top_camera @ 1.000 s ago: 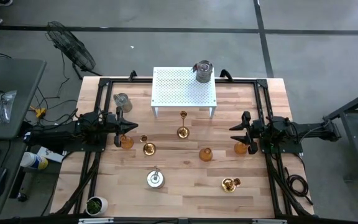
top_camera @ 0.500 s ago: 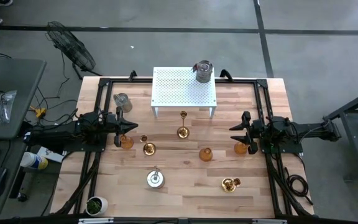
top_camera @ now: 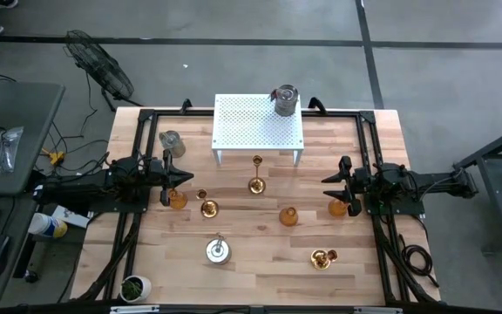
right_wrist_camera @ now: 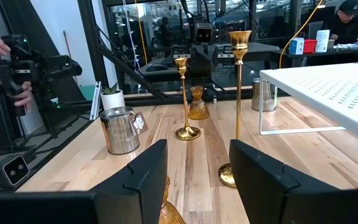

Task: Pick & Place candle stick holders
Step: Put the bottom silver scented candle aligned with the other silver scented candle on the shelf

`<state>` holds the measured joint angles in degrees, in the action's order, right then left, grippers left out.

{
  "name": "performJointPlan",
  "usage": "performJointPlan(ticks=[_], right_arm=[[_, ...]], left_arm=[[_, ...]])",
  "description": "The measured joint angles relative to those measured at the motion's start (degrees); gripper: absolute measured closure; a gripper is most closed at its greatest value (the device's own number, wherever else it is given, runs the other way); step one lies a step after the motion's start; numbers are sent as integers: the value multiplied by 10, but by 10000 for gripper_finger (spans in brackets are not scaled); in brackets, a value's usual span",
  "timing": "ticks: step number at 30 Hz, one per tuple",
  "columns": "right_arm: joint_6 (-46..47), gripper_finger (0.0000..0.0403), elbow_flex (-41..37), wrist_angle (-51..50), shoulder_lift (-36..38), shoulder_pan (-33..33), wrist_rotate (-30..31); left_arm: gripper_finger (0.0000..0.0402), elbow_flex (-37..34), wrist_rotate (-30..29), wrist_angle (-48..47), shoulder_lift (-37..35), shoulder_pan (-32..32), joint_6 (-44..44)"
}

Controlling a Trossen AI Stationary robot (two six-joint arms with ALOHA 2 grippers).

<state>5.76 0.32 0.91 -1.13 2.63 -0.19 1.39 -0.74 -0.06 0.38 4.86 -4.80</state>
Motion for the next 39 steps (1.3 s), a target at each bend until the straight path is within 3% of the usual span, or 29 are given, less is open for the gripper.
performJointPlan(ticks=[19,27,32,39], right_arm=[[0,238,0,0,0,0,0],[0,238,0,1,0,0,0],[0,238,0,1,0,0,0],[0,238,0,1,0,0,0]], left_arm=[[398,88,124,-2,0,0,-9],[396,144,117,-62,4,0,-42],[359,202,98,-156,52,0,-44],[260,292,109,-192,161,0,-40]])
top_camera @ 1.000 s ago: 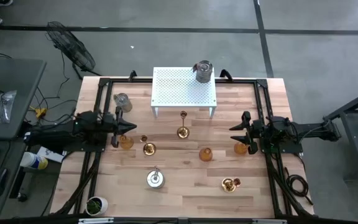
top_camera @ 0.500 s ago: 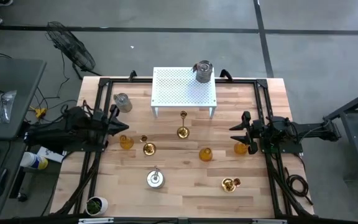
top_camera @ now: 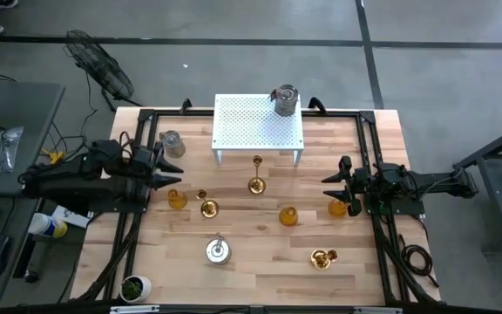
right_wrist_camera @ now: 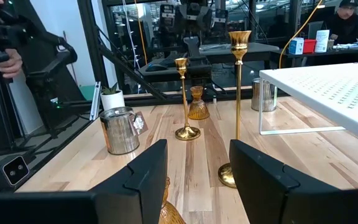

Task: Pick & Place candle stick holders
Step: Put the bottom silver scented candle aligned with the other silver scented candle on the shelf

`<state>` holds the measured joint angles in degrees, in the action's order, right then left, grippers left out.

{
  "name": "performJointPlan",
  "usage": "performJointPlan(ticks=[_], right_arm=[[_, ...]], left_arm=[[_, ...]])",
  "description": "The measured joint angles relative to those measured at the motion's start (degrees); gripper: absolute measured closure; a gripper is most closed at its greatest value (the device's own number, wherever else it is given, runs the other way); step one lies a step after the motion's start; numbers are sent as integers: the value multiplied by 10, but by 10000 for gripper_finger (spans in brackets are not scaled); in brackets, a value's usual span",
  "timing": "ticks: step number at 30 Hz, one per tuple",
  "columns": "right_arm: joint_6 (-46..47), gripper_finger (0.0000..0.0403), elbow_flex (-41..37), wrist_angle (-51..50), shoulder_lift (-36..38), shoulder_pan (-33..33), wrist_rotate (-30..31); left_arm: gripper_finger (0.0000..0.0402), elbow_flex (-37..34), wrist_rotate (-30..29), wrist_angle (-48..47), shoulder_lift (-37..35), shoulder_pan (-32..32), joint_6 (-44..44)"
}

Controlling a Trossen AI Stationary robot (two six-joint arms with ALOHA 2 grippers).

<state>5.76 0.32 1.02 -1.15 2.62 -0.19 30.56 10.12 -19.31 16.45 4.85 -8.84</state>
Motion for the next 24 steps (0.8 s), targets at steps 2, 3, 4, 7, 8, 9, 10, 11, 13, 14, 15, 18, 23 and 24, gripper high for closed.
performJointPlan(ticks=[2,3,4,7,8,9,10,11,13,14,15,18,23,24], right_arm=[[0,238,0,0,0,0,0],[0,238,0,0,0,0,0],[0,238,0,0,0,0,0],[0,238,0,0,0,0,0],[0,238,0,0,0,0,0],[0,238,0,0,0,0,0],[0,238,0,0,0,0,0],[0,238,0,0,0,0,0],[0,238,0,0,0,0,0],[0,238,0,0,0,0,0],[0,238,0,0,0,0,0],[0,238,0,1,0,0,0],[0,238,0,1,0,0,0],[0,238,0,1,0,0,0]], left_arm=[[233,27,17,-23,32,0,0],[221,41,27,-41,48,0,0],[209,55,35,-58,67,0,0],[179,97,62,-100,124,0,30],[171,111,73,-111,142,0,43],[163,126,81,-118,159,0,55],[157,142,91,-124,177,0,67],[151,158,100,-129,194,-2,78],[140,195,113,-140,229,-16,107],[135,214,118,-146,247,-28,124],[131,230,119,-152,263,-41,140],[118,275,110,-180,310,-81,193],[87,322,12,-258,376,-142,264],[79,327,-7,-270,389,-153,271]])
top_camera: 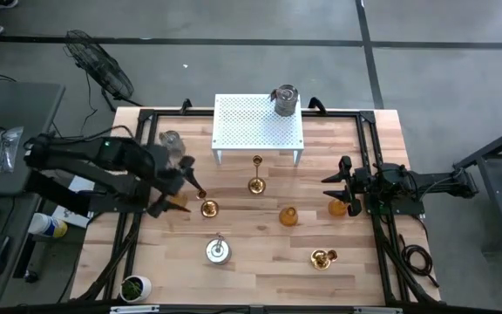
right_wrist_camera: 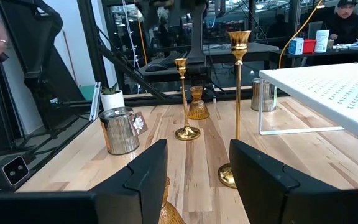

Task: Pick & Place candle stick holders
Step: Put the bottom silver scented candle aligned with the other silver scented candle on the shelf

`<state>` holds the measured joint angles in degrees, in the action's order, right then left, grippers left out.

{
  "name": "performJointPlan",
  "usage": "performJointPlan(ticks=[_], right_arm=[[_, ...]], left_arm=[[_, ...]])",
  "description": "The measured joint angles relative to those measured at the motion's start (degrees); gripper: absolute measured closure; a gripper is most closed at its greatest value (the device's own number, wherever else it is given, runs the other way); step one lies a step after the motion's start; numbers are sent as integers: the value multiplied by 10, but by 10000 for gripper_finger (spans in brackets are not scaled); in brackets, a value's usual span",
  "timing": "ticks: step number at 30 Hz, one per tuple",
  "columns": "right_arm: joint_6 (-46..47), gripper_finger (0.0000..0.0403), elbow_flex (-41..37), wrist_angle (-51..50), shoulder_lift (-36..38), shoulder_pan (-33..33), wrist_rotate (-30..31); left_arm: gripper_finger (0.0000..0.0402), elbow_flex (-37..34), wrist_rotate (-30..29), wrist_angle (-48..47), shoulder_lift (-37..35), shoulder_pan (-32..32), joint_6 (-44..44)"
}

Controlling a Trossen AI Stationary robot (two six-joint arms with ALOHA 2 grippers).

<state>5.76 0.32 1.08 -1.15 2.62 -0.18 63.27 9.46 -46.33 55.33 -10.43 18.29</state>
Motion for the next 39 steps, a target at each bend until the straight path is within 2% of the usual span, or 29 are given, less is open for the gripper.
performJointPlan(ticks=[5,9,15,24,27,33,39], right_arm=[[0,238,0,0,0,0,0],[0,238,0,0,0,0,0],[0,238,0,0,0,0,0],[0,238,0,1,0,0,0],[0,238,0,1,0,0,0],[0,238,0,2,-2,0,1],[0,238,0,4,-5,0,1]], left_arm=[[34,9,-94,-18,66,-57,2],[5,9,-131,-14,124,-99,-6],[3,34,-127,-3,187,-130,-48],[2,69,-97,-5,277,-148,-36],[2,77,-96,-2,305,-156,-57],[2,86,-94,-5,337,-170,-112],[2,85,-89,-3,356,-190,-129]])
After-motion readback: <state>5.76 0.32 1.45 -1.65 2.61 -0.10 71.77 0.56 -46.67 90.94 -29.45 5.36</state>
